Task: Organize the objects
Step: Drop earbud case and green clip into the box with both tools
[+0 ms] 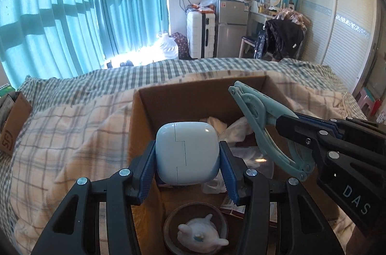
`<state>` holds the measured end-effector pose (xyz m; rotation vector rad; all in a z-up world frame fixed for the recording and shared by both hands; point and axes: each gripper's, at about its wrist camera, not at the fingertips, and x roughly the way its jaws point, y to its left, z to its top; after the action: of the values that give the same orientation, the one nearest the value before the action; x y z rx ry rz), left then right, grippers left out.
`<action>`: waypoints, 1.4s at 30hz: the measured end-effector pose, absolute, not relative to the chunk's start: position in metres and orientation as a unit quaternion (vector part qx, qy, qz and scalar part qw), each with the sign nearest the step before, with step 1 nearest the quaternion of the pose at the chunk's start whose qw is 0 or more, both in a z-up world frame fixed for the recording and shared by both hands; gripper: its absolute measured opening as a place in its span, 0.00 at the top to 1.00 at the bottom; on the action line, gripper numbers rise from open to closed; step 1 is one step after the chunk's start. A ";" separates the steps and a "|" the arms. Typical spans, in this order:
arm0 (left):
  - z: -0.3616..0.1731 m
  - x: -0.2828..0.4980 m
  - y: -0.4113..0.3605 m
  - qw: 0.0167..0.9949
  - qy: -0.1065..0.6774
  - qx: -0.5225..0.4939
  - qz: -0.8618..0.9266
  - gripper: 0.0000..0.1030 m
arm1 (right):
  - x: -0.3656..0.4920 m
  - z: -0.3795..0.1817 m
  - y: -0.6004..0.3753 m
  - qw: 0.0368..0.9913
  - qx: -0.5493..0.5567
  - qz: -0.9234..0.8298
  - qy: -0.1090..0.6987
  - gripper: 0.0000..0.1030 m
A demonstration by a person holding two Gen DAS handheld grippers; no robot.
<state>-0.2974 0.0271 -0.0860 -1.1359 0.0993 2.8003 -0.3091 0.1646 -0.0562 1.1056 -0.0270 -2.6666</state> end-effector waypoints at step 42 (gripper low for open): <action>0.153 -0.046 0.011 0.018 0.023 -0.122 0.992 0.00 | -0.027 0.178 0.212 0.065 0.147 -0.987 0.008 0.00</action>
<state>-0.0460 0.0114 0.1530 -0.3790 0.0704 3.0823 -0.0274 0.2121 0.1785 0.4424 0.0233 -2.9783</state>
